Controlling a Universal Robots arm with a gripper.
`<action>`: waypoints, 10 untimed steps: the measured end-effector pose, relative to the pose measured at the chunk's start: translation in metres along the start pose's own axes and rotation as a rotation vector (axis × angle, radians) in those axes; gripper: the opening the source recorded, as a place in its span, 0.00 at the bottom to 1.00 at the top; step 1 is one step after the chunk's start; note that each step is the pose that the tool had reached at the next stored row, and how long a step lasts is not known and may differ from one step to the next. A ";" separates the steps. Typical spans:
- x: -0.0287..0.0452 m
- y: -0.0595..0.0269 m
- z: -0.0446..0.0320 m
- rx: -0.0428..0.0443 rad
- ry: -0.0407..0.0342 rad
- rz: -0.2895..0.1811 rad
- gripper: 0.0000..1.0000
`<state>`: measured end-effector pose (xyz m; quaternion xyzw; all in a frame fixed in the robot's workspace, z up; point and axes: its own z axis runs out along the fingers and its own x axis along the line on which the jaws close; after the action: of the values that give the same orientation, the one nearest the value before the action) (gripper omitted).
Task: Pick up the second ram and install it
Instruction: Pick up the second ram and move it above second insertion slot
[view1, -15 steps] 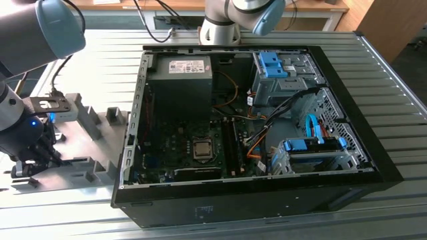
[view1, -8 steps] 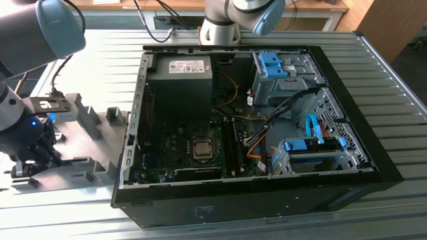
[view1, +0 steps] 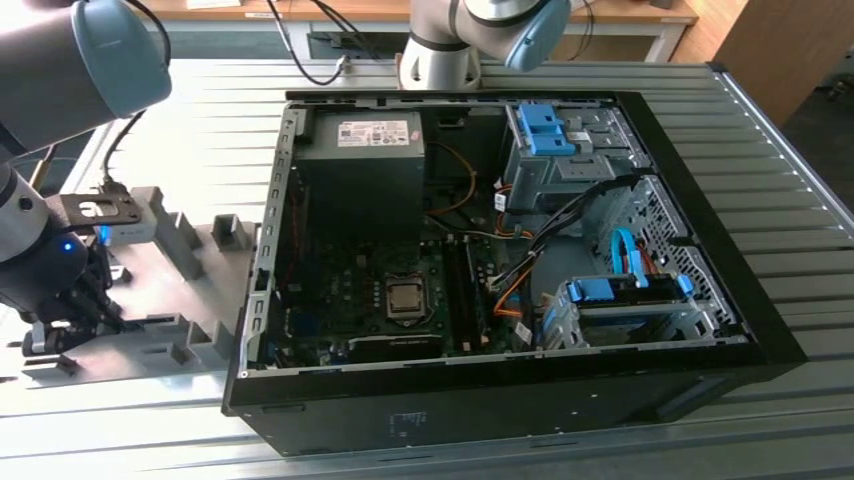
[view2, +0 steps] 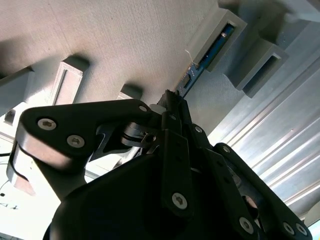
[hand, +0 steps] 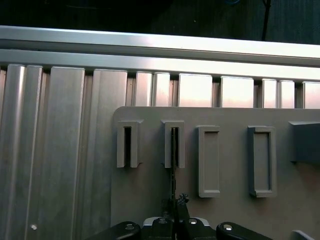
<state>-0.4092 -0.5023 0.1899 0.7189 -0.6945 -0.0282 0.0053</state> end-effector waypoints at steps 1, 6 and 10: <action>0.0000 0.0000 0.0000 0.0000 0.0000 0.000 0.14; -0.0001 0.0000 -0.0007 0.0007 -0.0006 0.000 0.14; -0.0003 0.0003 -0.0060 0.0003 -0.0002 0.000 0.14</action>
<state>-0.4092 -0.5023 0.1959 0.7189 -0.6946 -0.0281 0.0051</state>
